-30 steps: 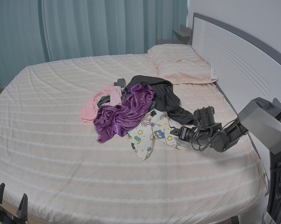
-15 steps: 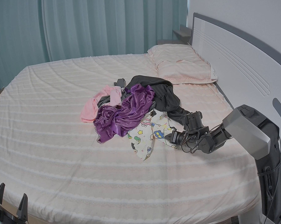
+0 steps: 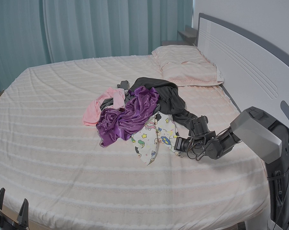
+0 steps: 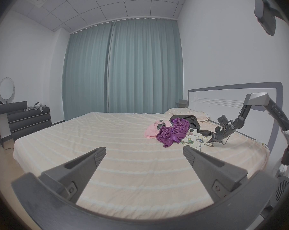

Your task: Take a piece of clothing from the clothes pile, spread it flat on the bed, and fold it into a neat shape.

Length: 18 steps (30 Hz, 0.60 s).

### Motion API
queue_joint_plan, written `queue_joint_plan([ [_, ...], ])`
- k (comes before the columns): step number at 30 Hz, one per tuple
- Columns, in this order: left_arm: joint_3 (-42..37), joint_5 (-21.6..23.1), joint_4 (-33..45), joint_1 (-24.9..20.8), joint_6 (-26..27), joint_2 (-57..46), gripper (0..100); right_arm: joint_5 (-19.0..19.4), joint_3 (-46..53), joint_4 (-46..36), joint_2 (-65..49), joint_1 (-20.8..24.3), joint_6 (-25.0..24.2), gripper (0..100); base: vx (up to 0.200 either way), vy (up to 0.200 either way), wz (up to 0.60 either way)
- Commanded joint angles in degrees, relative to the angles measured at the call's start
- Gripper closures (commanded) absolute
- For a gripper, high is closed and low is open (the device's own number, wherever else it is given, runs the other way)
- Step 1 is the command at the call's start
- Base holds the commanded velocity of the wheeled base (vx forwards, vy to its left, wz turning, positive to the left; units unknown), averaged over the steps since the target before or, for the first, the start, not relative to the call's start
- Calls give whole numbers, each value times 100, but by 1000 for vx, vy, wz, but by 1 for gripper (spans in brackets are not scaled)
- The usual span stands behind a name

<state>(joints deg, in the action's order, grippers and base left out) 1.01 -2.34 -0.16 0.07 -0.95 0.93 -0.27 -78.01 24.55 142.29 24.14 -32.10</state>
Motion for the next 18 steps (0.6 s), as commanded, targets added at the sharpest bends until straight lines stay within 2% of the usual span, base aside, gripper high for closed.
queue_joint_plan([
  [1, -101, -3, -2, 1, -2, -93, 0, 282, 1235, 445, -1168, 3, -174, 100, 0, 0, 0],
  [10, -101, -3, -2, 1, -2, -93, 0, 598, 3890, 1887, -2882, 258, -350, 100, 0, 0, 0],
  [11, -101, -3, -2, 1, -2, -93, 0, 598, 3890, 1887, -2882, 258, -350, 100, 0, 0, 0],
  [12, -101, -3, -2, 1, -2, -93, 0, 598, 4426, 2150, -3330, 381, -350, 100, 0, 0, 0],
  [18, -101, 6, -2, 1, 7, -93, 0, 598, 5393, 2432, -4552, 742, -455, 100, 0, 0, 0],
])
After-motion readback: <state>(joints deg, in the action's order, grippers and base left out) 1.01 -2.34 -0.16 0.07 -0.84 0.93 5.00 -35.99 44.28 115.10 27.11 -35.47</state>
